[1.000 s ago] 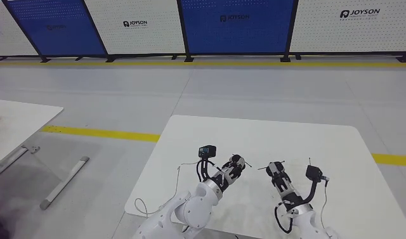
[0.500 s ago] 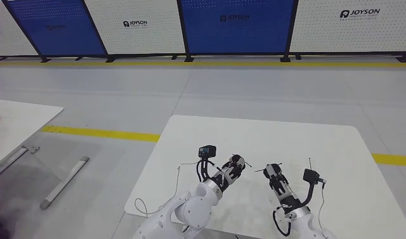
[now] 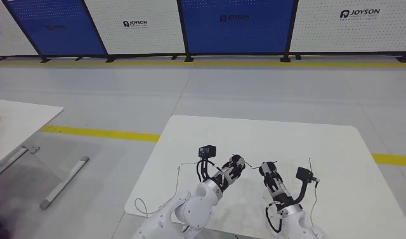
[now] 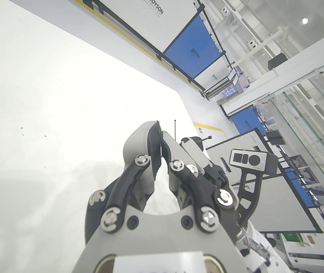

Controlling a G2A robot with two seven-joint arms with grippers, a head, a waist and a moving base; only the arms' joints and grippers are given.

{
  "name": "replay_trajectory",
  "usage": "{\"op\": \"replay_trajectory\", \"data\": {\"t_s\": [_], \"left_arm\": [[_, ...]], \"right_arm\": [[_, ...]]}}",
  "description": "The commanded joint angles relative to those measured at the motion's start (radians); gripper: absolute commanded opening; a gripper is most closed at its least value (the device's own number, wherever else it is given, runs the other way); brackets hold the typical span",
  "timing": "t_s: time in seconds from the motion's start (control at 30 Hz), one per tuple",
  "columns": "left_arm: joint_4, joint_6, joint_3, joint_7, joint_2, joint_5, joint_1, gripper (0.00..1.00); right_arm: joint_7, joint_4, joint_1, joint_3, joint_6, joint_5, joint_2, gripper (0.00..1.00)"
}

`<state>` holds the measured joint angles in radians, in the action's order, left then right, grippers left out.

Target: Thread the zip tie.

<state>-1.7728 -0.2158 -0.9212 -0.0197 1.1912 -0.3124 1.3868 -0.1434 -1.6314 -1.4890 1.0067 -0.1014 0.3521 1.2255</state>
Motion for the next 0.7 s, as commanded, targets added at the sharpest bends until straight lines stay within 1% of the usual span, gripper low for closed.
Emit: {"op": "replay_trajectory", "data": {"t_s": [0.0,0.4,0.47,0.57,0.63,0.67], "left_arm": [[0.0,0.0,0.0,0.0,0.0,0.0,0.0,0.0],[0.0,0.0,0.0,0.0,0.0,0.0,0.0,0.0],[0.0,0.0,0.0,0.0,0.0,0.0,0.0,0.0],[0.0,0.0,0.0,0.0,0.0,0.0,0.0,0.0],[-0.005,0.006,-0.004,0.007,0.002,0.025,0.006,0.0],[-0.011,0.001,-0.011,0.017,0.004,0.042,0.007,0.0]], "right_arm": [[0.0,0.0,0.0,0.0,0.0,0.0,0.0,0.0],[-0.001,0.0,0.0,0.001,0.002,0.0,0.0,0.0],[-0.029,-0.007,-0.005,0.017,0.016,0.007,0.001,0.0],[-0.07,-0.019,-0.021,0.038,0.019,0.007,0.003,0.0],[-0.084,-0.023,-0.03,0.046,0.018,0.013,0.004,0.0],[-0.09,-0.027,-0.035,0.053,0.015,0.014,0.004,0.0]]}}
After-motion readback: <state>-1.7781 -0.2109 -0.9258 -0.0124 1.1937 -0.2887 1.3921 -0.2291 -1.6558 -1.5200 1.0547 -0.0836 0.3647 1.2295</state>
